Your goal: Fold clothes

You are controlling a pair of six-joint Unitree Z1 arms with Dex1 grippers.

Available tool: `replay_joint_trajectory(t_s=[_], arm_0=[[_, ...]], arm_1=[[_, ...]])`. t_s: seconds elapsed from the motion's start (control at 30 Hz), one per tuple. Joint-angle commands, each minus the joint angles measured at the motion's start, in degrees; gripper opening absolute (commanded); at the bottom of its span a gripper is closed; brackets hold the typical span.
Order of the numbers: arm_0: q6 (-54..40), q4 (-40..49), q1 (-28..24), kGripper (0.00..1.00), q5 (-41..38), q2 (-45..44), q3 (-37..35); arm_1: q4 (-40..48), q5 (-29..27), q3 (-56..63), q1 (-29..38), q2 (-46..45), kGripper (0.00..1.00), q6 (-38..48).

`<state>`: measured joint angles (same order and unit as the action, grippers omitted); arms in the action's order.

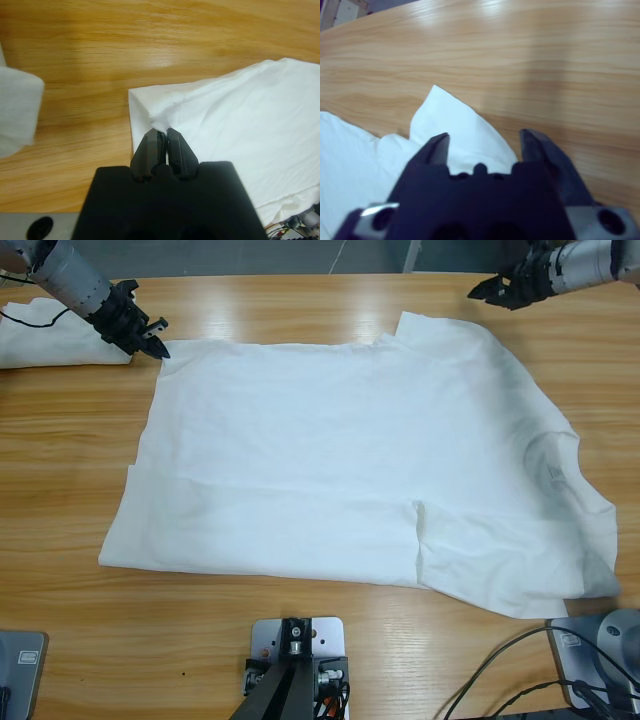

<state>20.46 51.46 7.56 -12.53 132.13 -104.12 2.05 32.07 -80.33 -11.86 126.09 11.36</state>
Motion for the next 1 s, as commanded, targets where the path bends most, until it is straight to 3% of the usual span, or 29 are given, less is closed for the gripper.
replay_joint_trajectory(t_s=[0.03,0.33,0.37,0.47,0.73,0.8,0.83,0.9,0.93,1.0], arm_0=[[0.46,-0.75,-0.62,0.0,-1.19,0.71,1.9],[0.37,-0.77,-0.8,0.0,-1.17,0.76,1.99],[0.37,-0.82,-0.83,0.0,-1.17,0.76,1.99],[0.44,-0.84,-0.95,0.0,-1.19,0.76,1.99],[0.37,-0.92,-1.22,0.0,-1.19,0.76,1.99],[0.43,-0.91,-1.25,0.0,-1.19,0.76,1.99],[0.46,-0.91,-1.32,0.0,-1.19,0.69,1.99],[0.41,-0.85,-1.32,0.0,-1.19,0.64,2.02],[0.37,-0.84,-1.32,0.0,-1.19,0.57,2.09],[0.37,-0.84,-1.32,0.0,-1.19,0.41,2.23]], arm_1=[[-12.54,-1.69,-7.38,1.56,7.17,0.994,-1.6],[-16.9,-2.54,-10.83,1.67,10.28,0.99,-3.29],[-17.92,-2.4,-11.58,1.67,10.55,0.931,-3.8],[-20.35,-0.69,-12.85,1.67,11.11,0.547,-5.44],[-24.67,-0.39,-14.98,1.67,11.99,0.493,-6.98],[-25.6,-1.48,-15.84,1.67,12.41,0.214,-7.62],[-26.02,-2.17,-16.26,1.67,12.64,0.123,-7.67],[-26.57,-3.0,-16.93,1.67,12.83,0.105,-7.83],[-26.57,-3.35,-17.05,1.67,12.88,0.021,-7.93],[-26.48,-4.16,-17.66,1.67,13.04,0.0,-8.41]])
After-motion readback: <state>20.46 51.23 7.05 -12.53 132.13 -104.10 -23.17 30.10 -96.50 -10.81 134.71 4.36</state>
